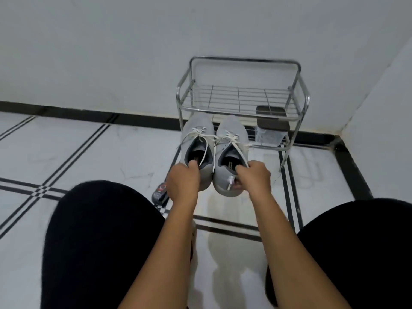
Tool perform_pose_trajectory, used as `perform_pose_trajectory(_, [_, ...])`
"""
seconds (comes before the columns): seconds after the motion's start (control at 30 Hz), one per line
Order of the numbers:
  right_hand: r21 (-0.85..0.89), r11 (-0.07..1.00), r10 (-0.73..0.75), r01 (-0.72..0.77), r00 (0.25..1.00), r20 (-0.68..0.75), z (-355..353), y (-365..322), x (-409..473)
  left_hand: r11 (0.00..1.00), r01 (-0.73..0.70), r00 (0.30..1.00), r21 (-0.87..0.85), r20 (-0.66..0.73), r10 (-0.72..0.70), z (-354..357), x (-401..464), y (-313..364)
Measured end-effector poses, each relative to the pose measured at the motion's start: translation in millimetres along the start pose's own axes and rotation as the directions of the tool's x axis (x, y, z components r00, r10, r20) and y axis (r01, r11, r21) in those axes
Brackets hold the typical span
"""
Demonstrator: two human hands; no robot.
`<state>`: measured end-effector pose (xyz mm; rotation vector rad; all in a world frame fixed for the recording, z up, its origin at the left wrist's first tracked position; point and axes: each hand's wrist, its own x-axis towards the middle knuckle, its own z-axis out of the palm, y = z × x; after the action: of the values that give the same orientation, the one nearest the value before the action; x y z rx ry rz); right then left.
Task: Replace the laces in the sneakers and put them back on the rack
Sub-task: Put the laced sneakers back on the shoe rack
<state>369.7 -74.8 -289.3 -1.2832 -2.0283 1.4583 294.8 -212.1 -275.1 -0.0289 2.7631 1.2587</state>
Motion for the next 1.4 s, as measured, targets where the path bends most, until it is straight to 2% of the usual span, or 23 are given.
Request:
perform_pose_trajectory(0.13, [0.153, 0.988, -0.036, 0.03, 0.999, 0.032, -17.0, -64.1, 28.5, 0.994, -0.079, 0.996, -0.073, -0.046, 0.076, -36.4, 31.6, 58.2])
perform_pose_trajectory(0.23, [0.208, 0.976, -0.071, 0.057, 0.996, 0.063, -23.0, -120.5, 72.6, 0.986, -0.119, 0.992, -0.119, -0.042, 0.115, -46.7, 72.9, 111.5])
perform_pose_trajectory(0.37, [0.224, 0.973, -0.078, 0.057, 0.993, 0.086, -13.2, -166.4, 139.4, 0.985, -0.152, 0.988, -0.082, -0.014, 0.151, -31.0, 137.5, 161.4])
perform_pose_trajectory(0.6, [0.145, 0.989, 0.005, -0.01, 0.999, 0.037, 25.4, -153.7, 278.4, 0.992, -0.118, 0.993, -0.04, 0.017, 0.119, 46.0, 234.9, 186.4])
perform_pose_trajectory(0.73, [0.1, 0.995, 0.015, -0.016, 1.0, 0.009, 34.3, -155.6, 281.8, 0.995, -0.101, 0.995, 0.016, 0.005, 0.101, 71.2, 255.8, 180.1])
perform_pose_trajectory(0.9, [0.027, 1.0, 0.005, -0.006, 1.0, 0.02, 48.1, -165.0, 292.9, 0.992, -0.114, 0.99, 0.063, -0.074, 0.118, 86.9, 277.6, 178.8])
perform_pose_trajectory(1.17, [0.029, 0.999, -0.019, 0.018, 0.999, 0.035, 59.2, -173.5, 293.9, 0.981, -0.161, 0.976, 0.107, -0.133, 0.175, 94.2, 290.6, 182.4])
perform_pose_trajectory(1.23, [0.065, 0.998, 0.006, -0.012, 0.996, 0.092, 51.7, -177.1, 290.8, 0.98, -0.179, 0.976, 0.082, -0.112, 0.188, 91.6, 289.5, 181.1])
perform_pose_trajectory(1.3, [0.081, 0.996, 0.012, -0.029, 0.978, 0.206, 39.9, -181.3, 288.0, 0.98, -0.187, 0.979, 0.074, -0.068, 0.192, 90.3, 287.2, 177.6])
perform_pose_trajectory(1.4, [0.005, 0.998, -0.058, 0.061, 0.922, 0.382, 27.1, -179.3, 285.0, 0.97, -0.213, 0.974, 0.115, -0.05, 0.22, 94.3, 285.7, 167.9])
